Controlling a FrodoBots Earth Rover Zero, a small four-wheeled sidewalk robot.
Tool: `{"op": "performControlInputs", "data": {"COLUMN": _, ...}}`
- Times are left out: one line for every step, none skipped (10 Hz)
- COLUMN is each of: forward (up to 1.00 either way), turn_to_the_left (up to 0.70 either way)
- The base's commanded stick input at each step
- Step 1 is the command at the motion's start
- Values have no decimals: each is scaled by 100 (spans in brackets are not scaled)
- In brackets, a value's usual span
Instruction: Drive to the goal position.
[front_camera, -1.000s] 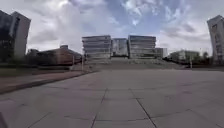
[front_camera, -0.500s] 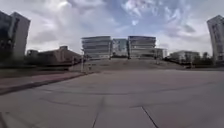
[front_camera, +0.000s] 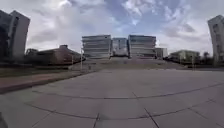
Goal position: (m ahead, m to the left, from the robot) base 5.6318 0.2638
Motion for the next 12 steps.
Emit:
{"op": "performControlInputs", "data": {"forward": 70, "turn_to_the_left": 0}}
{"op": "performControlInputs", "data": {"forward": 70, "turn_to_the_left": 0}}
{"op": "performControlInputs", "data": {"forward": 70, "turn_to_the_left": 0}}
{"op": "performControlInputs", "data": {"forward": 70, "turn_to_the_left": 0}}
{"op": "performControlInputs", "data": {"forward": 70, "turn_to_the_left": 0}}
{"op": "performControlInputs", "data": {"forward": 70, "turn_to_the_left": 0}}
{"op": "performControlInputs", "data": {"forward": 70, "turn_to_the_left": 0}}
{"op": "performControlInputs", "data": {"forward": 70, "turn_to_the_left": 0}}
{"op": "performControlInputs", "data": {"forward": 70, "turn_to_the_left": 0}}
{"op": "performControlInputs", "data": {"forward": 70, "turn_to_the_left": 0}}
{"op": "performControlInputs", "data": {"forward": 70, "turn_to_the_left": 0}}
{"op": "performControlInputs", "data": {"forward": 70, "turn_to_the_left": 0}}
